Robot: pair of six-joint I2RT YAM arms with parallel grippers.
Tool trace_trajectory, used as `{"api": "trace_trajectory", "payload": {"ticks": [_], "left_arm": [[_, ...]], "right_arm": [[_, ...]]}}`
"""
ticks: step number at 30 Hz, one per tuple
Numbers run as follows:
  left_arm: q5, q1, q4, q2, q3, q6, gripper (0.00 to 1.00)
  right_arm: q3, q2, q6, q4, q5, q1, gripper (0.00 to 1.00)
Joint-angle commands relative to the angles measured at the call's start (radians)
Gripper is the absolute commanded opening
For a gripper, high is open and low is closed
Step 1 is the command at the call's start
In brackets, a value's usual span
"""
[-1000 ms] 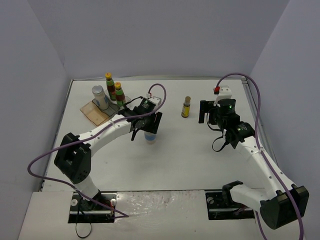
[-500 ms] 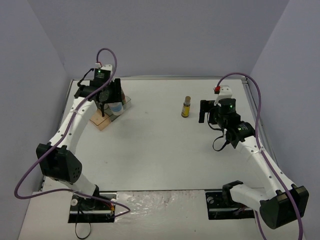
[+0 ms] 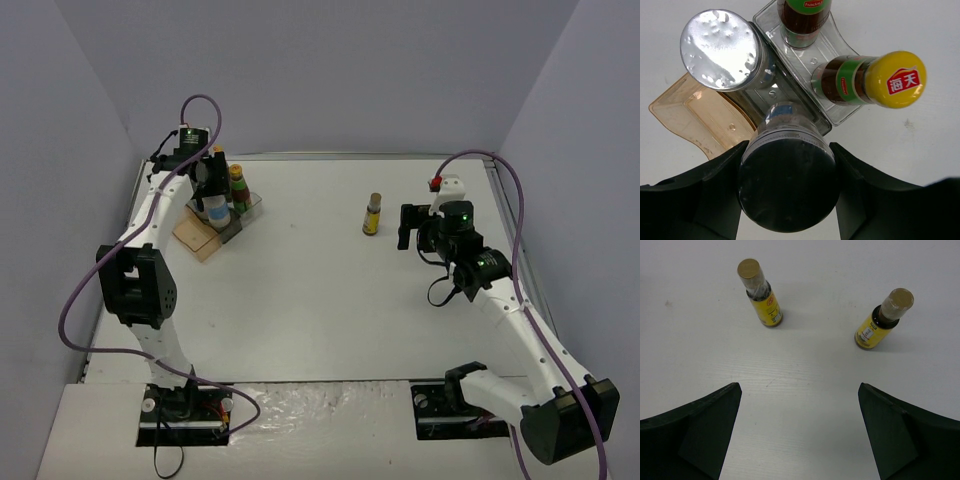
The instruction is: Organize the condiment bottles
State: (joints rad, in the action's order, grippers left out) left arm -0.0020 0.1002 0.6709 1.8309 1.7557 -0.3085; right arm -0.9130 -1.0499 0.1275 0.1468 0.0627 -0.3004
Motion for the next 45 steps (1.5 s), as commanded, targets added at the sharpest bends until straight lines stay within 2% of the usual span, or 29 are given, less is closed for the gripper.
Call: {"api": "trace_trajectory", "payload": {"ticks": [1,7,15,23,28,30,37,43,45], "left_arm": [[0.002,-0.016,-0.107,-0.022,0.06,0.02,0.12],[0.029,-0.016,-0.157,0.004,0.008,0.019,0.14],[0.034,-0.017,-0.165,0.039,-0.05,-0.004,0.29],[0.041,-0.017,-0.161,0.046,-0.041,-0.008,0.63],[0.035,-0.017,-0.147,0.008,-0.053,0.002,0.88],[0.036,-0.017,-0.14,-0.011,-0.064,0.005,0.95],[0.051,-0.017,-0.092,-0.144,-0.151,-0.014,0.97],[0.089,-0.011,-0.09,-0.373,-0.388,-0.031,0.97],[0.096,-0.011,-0.092,-0.446,-0.466,-0.018,0.97]], "right_arm": [[0.007,0.025,0.0,-0.055,-0.021,0.01,1.0],[0.007,0.016,0.003,-0.055,-0.027,0.01,1.0],[-0.04,-0.039,0.032,-0.058,-0.049,0.009,1.0],[-0.112,-0.155,0.033,-0.122,-0.094,0.009,1.0],[-0.171,-0.297,0.027,-0.196,-0.134,0.009,1.0],[-0.197,-0.35,0.017,-0.226,-0.148,0.007,1.0],[-0.271,-0.506,-0.058,-0.33,-0.177,-0.007,0.99],[-0.342,-0.642,-0.103,-0.395,-0.178,-0.015,0.95],[-0.362,-0.701,-0.116,-0.407,-0.175,-0.019,0.87]]}}
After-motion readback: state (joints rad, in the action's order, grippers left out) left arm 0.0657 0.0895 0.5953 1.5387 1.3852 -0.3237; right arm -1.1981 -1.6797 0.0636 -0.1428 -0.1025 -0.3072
